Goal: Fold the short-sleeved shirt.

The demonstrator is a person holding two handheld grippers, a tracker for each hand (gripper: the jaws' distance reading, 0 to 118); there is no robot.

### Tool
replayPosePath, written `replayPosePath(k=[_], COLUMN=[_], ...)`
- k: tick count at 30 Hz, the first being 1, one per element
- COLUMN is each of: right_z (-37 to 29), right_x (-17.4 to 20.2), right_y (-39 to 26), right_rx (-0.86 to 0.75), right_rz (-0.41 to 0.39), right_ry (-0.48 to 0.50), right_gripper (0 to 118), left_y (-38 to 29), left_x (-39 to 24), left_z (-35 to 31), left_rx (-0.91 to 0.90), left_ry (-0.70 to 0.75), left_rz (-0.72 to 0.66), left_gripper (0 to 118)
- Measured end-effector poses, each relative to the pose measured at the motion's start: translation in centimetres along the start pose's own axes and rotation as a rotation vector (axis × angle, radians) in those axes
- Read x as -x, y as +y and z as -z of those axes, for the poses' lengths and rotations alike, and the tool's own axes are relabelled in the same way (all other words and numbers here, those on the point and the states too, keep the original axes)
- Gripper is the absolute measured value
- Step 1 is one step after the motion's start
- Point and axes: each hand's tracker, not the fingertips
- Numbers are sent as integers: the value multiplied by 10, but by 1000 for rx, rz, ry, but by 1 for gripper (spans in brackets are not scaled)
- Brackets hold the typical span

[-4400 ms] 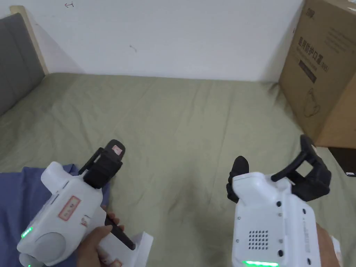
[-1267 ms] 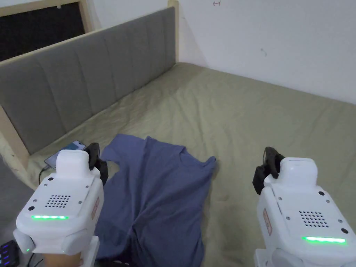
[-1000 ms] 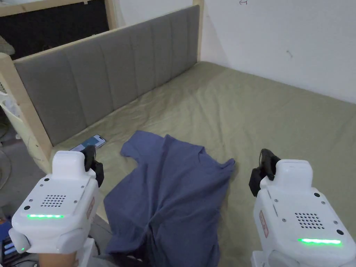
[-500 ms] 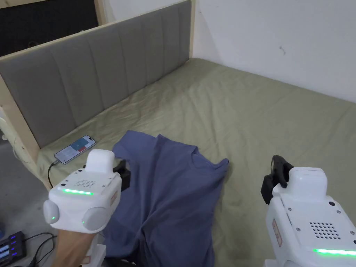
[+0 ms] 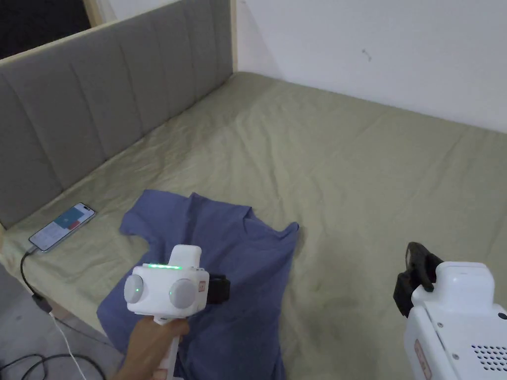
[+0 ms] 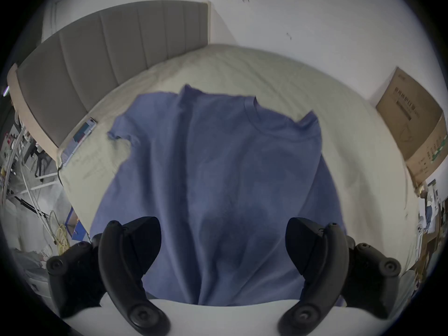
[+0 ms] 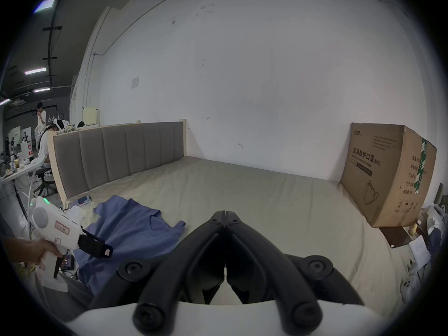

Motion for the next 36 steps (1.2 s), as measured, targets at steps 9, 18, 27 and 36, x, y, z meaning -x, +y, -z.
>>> replayPosePath(k=[9,18,27,36], right_z=[-5,-25,-60,-106], right_x=[-23,-50,-90,-134], right_y=[-13,-12,-13,-17], right_rx=[45,18,-18,-44], right_rz=[3,35,71,60], right_ry=[-43,-80,-148,-258], right_gripper=[0,0,0,0], left_y=[-10,9,64,98], left_x=[-21,-8,-65,-176], left_z=[24,-52,-162,-242], left_rx=[81,-55,-296,-436], left_ry=[0,-156,-335,-538], left_rz=[72,-27,33,236], left_gripper=[8,7,7,7])
